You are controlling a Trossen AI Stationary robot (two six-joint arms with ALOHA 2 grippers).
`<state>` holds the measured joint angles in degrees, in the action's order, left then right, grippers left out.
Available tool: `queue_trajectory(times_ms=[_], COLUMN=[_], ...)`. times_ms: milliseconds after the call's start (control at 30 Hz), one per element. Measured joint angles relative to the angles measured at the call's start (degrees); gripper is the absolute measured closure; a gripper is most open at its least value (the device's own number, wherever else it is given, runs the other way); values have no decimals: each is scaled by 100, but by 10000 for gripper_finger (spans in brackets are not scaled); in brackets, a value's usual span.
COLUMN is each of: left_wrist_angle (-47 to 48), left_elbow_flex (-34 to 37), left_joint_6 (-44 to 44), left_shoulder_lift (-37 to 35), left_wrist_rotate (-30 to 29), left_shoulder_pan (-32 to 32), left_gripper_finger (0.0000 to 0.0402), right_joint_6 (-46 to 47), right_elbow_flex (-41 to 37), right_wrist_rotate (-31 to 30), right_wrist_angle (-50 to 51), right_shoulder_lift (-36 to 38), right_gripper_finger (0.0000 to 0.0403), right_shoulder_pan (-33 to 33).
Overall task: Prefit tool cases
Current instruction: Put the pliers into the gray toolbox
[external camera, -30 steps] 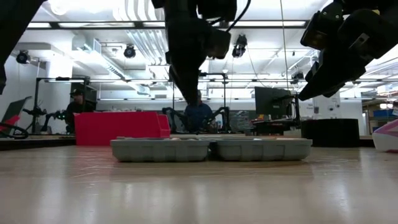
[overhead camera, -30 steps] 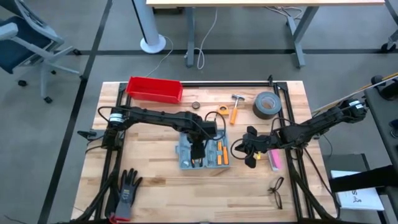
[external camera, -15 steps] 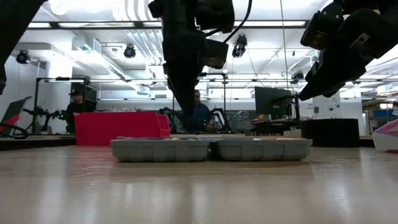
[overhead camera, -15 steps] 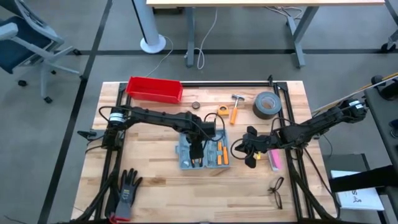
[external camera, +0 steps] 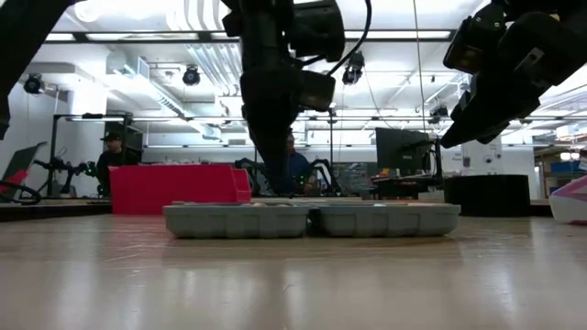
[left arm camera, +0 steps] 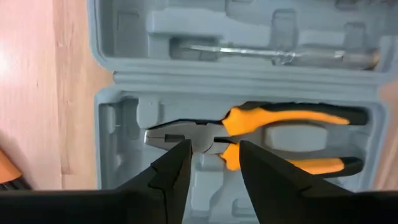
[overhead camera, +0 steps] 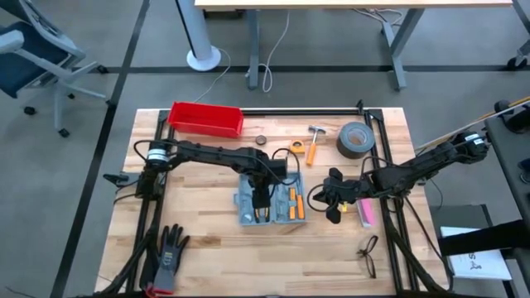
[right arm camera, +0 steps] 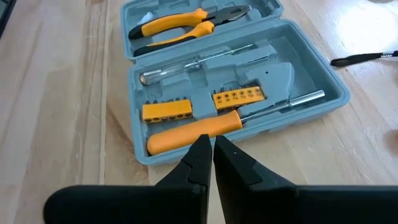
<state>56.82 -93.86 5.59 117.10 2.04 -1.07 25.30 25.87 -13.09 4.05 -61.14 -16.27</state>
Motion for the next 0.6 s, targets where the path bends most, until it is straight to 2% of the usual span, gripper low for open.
queue_trajectory(times_ms=[200,400,600], left_wrist_angle=[-146,-1011,-787], left_elbow_flex=[394,1200,998], left_joint_6=[-62,37,238], left_shoulder_lift=[0,-57,-88], left_wrist_rotate=[48,362,360], left_shoulder_pan=[-8,-16,-8], left_gripper_finger=[268,275,274], right_joint_6=[32,32,30], right_elbow_flex=[0,0,0], right_wrist_rotate=[1,1,1], right_wrist_angle=[0,-6,4], right_shoulder_lift=[0,0,1], right_gripper_finger=[401,401,401], right_shoulder_pan=[0,0,0])
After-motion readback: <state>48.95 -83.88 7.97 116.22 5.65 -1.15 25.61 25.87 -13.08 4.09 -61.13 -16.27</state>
